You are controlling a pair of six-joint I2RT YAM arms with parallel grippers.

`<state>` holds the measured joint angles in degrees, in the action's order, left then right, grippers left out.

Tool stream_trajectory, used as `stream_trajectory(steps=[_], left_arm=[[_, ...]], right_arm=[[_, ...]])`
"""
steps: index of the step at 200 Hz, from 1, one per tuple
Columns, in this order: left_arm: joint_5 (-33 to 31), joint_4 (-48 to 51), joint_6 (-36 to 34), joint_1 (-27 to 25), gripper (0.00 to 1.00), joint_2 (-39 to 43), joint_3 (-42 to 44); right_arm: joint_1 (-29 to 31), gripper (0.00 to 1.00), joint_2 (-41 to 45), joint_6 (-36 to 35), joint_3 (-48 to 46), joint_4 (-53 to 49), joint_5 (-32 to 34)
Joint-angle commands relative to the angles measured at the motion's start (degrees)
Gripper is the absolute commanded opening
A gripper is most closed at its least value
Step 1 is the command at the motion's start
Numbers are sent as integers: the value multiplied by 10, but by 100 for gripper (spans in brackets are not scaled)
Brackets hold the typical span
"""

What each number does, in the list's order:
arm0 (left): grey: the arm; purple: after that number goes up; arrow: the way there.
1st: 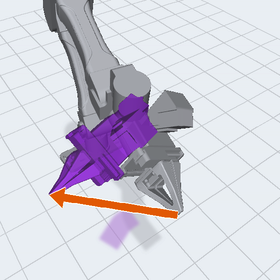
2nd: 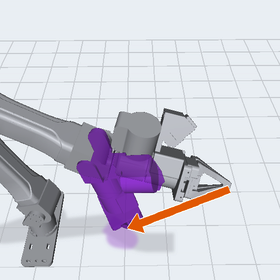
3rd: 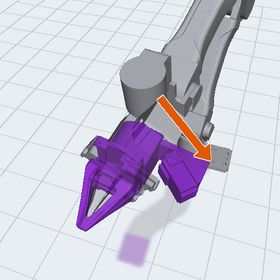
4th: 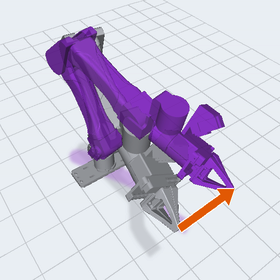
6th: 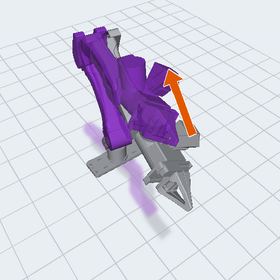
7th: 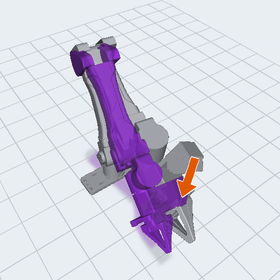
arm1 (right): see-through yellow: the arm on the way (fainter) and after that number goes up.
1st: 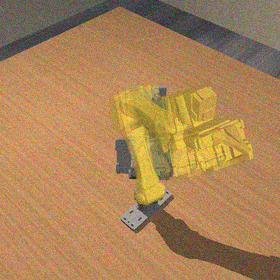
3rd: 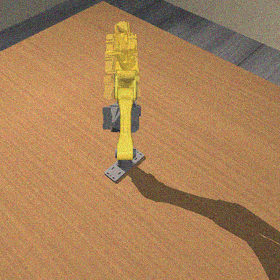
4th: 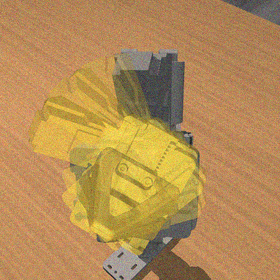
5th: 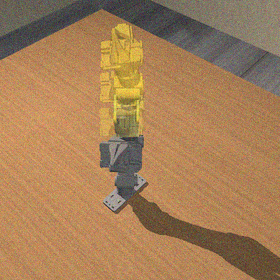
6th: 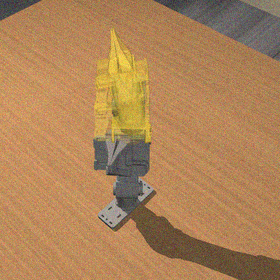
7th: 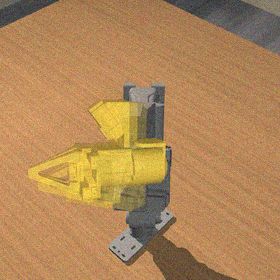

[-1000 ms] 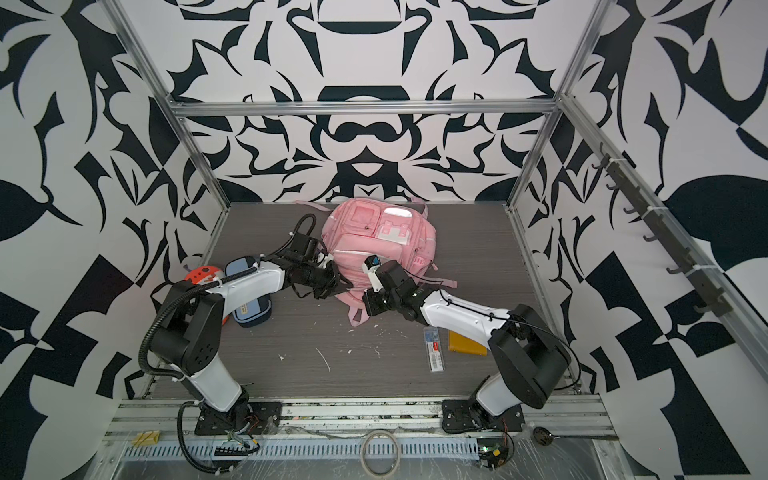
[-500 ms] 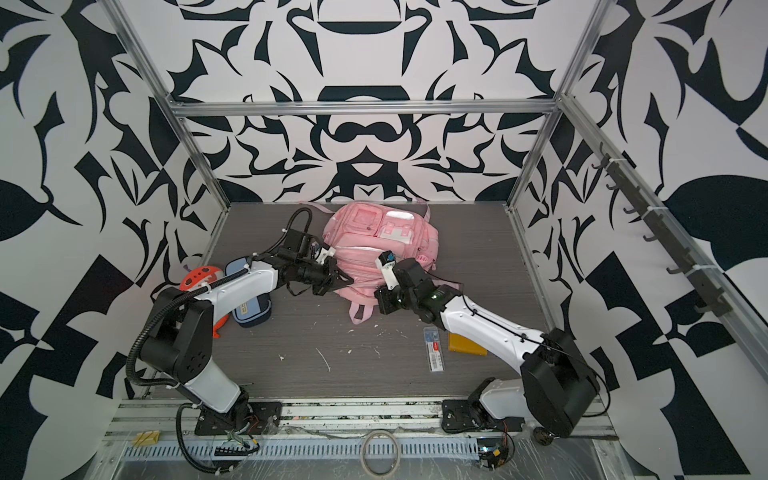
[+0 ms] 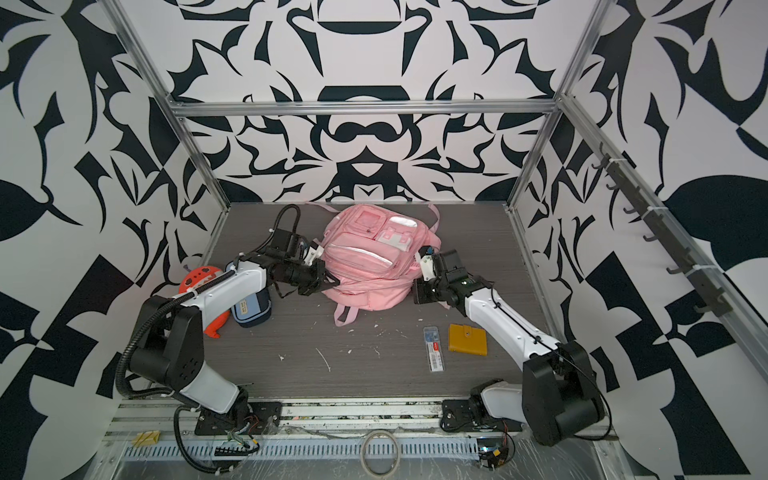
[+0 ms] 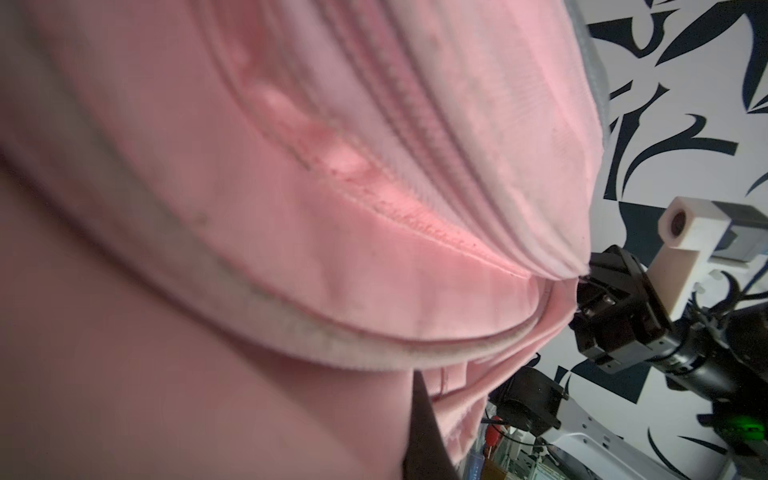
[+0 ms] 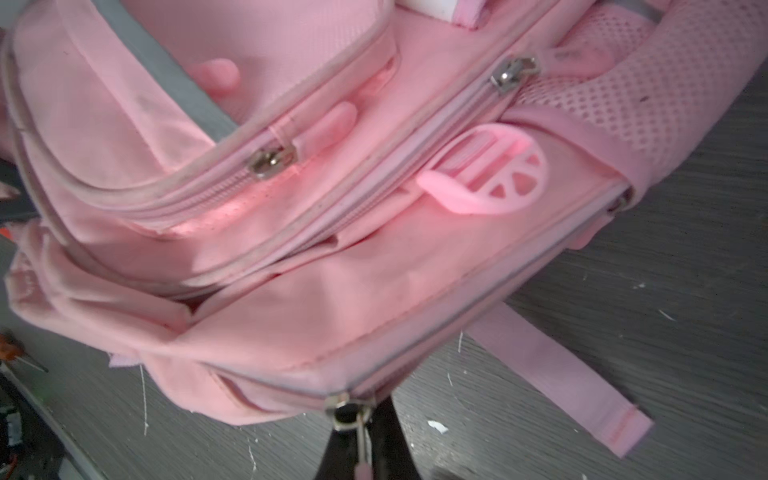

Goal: Pack the student bag

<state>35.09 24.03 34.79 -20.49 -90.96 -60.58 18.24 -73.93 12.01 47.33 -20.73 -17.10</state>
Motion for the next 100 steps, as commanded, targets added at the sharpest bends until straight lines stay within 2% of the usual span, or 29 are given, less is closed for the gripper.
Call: stream_trajectory(steps=[1, 29, 53, 100], left_arm=[[-82, 81, -69, 27, 0, 25, 4], [-79, 90, -75, 27, 0, 39, 9], [-72, 90, -72, 27, 0, 52, 19], [-60, 88, -72, 27, 0, 67, 35]], right_arm=[[-53, 0, 2, -36, 35, -28, 86], [-104, 0, -27, -57, 36, -15, 90], [-149, 0, -61, -59, 34, 16, 66], [-160, 0, -100, -107, 44, 49, 42]])
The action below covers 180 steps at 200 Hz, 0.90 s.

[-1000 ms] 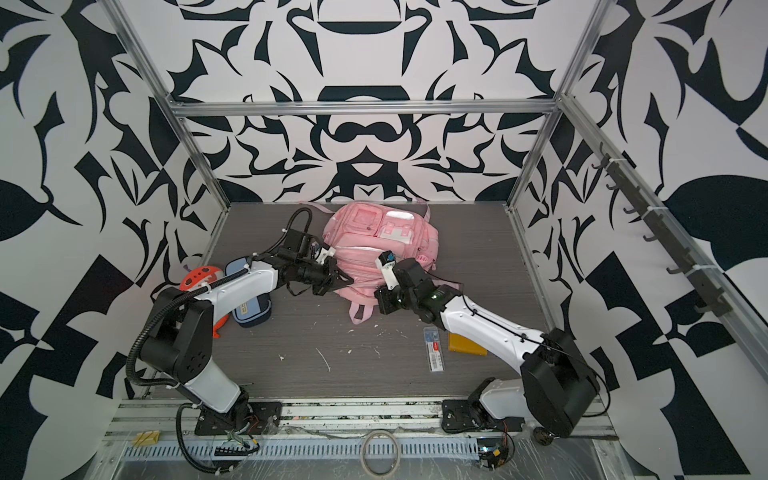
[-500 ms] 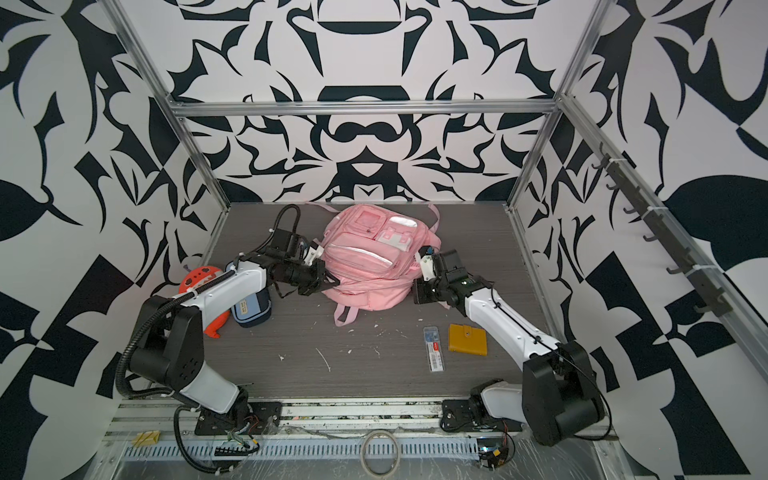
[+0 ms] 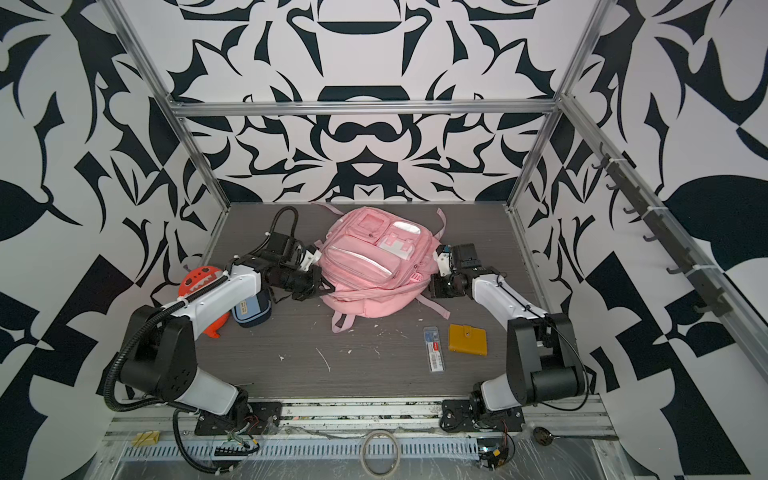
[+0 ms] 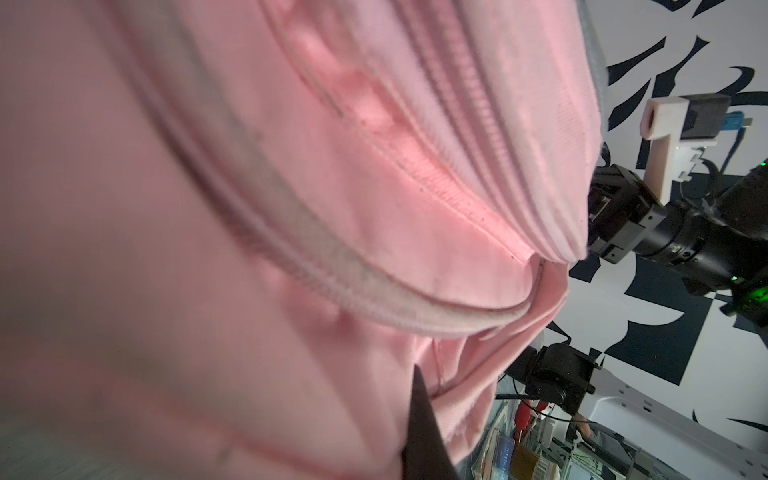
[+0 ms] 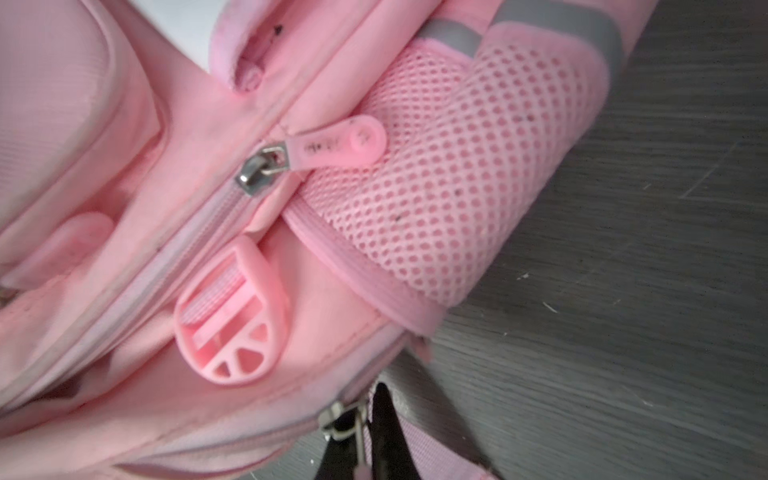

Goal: Pack the student bag

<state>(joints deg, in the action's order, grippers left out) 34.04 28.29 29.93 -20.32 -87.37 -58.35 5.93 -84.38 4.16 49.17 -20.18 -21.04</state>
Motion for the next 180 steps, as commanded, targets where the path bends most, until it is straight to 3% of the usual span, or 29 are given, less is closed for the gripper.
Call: stream_trajectory(steps=[1, 39, 62, 78, 105, 110, 141, 180], left_arm=[[-50, 45, -24, 26, 0, 32, 13], [-44, 37, -21, 26, 0, 35, 19], [-17, 15, -13, 25, 0, 28, 16], [0, 3, -3, 25, 0, 25, 15], [18, -19, 15, 26, 0, 18, 15], [21, -20, 17, 26, 0, 16, 12], [35, -26, 19, 27, 0, -8, -3], [52, -24, 11, 27, 0, -18, 1]], right_arm=[[-37, 0, 5, -30, 25, 44, 81], [-37, 0, -11, -80, 18, 55, 35], [-27, 10, 8, -110, 18, 34, 0], [-18, 25, 40, -128, 4, 19, -11], [2, 63, 109, -166, -23, -24, -2], [8, 67, 124, -176, -28, -30, 6], [26, 71, 184, -218, -22, -49, 27], [26, 72, 119, -277, 35, -24, 5]])
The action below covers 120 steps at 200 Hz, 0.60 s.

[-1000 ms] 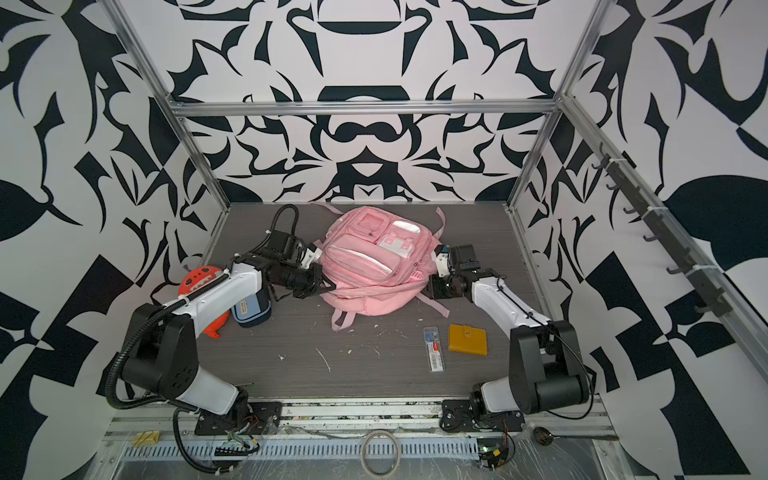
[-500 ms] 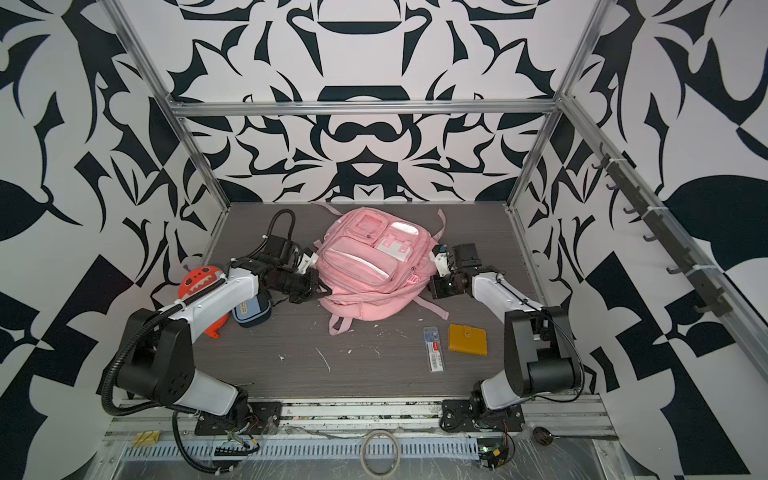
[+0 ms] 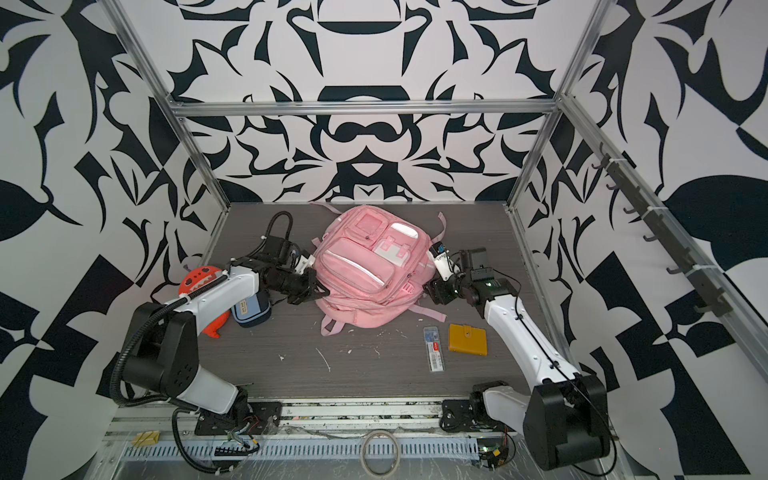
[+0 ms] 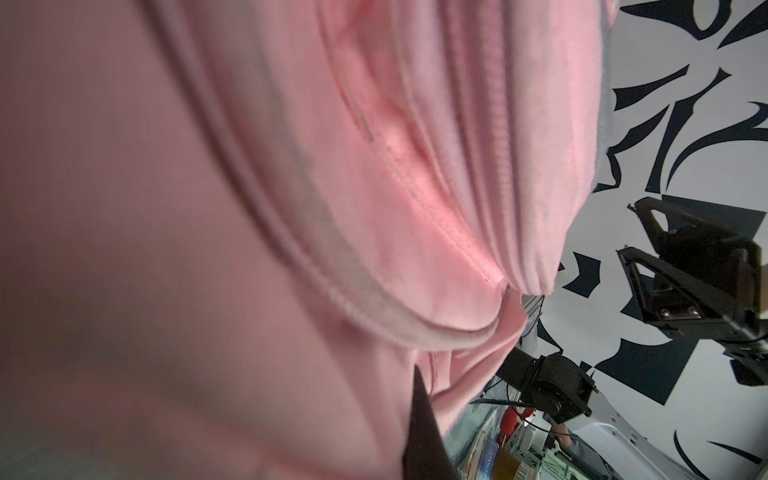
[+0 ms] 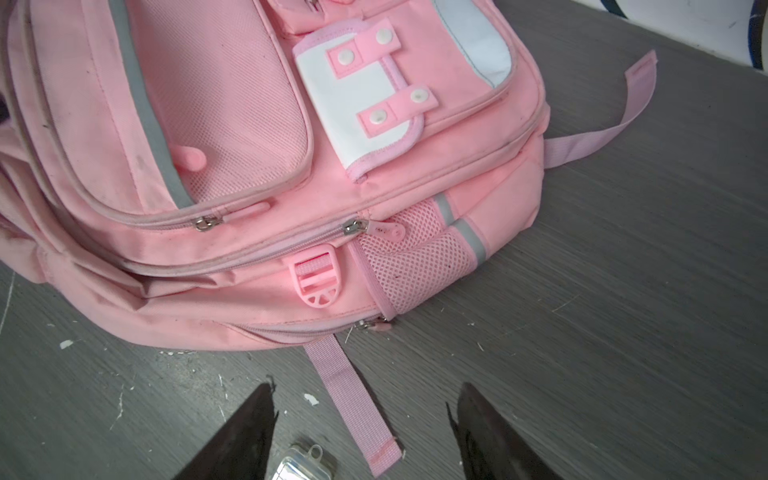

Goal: Pack the student bag

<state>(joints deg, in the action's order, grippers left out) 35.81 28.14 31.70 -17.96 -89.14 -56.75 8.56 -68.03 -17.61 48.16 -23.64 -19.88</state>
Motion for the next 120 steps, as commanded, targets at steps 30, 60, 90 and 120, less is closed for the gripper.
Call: stream_trajectory(steps=[30, 60, 90, 120], left_arm=[[51, -17, -21, 3, 0, -4, -10], [50, -7, -28, 3, 0, -5, -12], [48, -5, -21, 3, 0, -4, -13], [46, -6, -13, 3, 0, -9, -12]], right_arm=[[-1, 71, -148, -147, 125, -28, -58], [-1, 70, -242, -225, 202, -89, -80], [-2, 69, -306, -267, 251, -106, -86], [-6, 69, -363, -292, 306, -144, -111]])
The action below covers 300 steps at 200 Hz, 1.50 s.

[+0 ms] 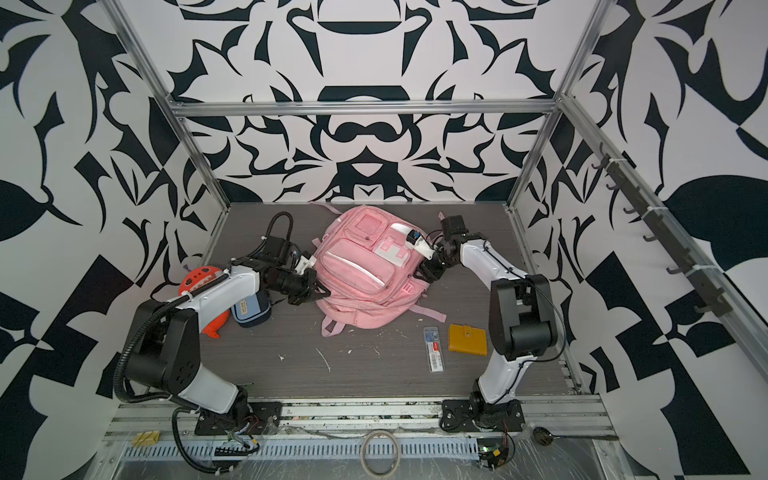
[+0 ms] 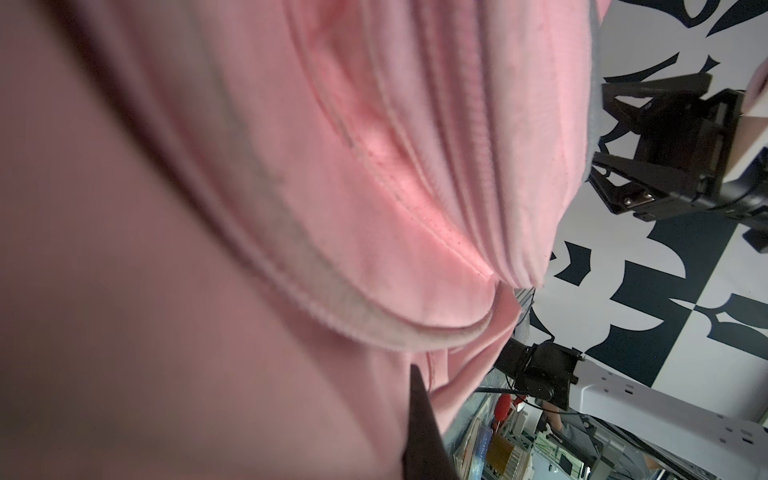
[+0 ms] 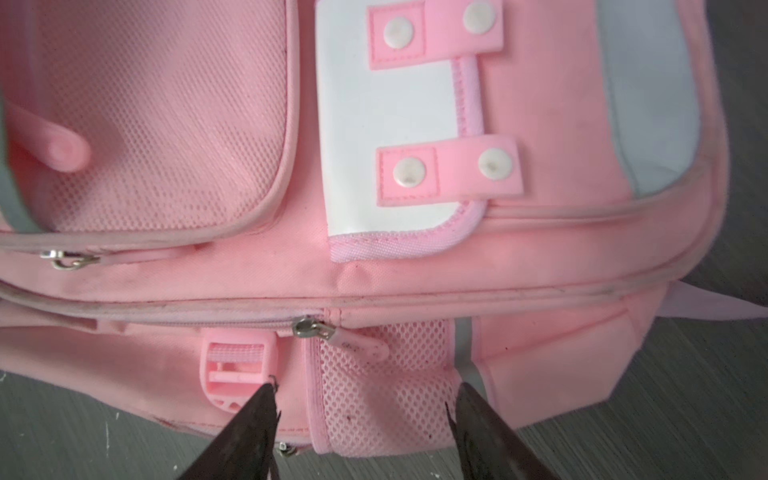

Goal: Pack the student bag

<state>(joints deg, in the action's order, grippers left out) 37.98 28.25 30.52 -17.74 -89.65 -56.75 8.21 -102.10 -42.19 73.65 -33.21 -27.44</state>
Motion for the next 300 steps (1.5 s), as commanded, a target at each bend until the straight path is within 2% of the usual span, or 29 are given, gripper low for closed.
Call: stream_trajectory(steps=[1, 67, 129, 172, 250, 300], left_arm=[[24, -7, -1, 0, 0, -4, -12], [14, -26, 22, 0, 0, -11, -13], [13, -33, 22, 0, 0, -26, -18], [15, -42, 23, 0, 0, -36, -23], [22, -46, 21, 0, 0, -56, -42], [21, -48, 21, 0, 0, -59, -42]], right_arm=[[-3, 69, -25, -46, 53, -50, -36], [-3, 67, -111, -56, 120, -105, -77], [2, 66, -78, -56, 65, -86, -101], [15, 66, -87, -56, 66, -92, -99], [30, 54, -82, -61, 34, -77, -94], [36, 30, -78, -60, 23, -78, -93]])
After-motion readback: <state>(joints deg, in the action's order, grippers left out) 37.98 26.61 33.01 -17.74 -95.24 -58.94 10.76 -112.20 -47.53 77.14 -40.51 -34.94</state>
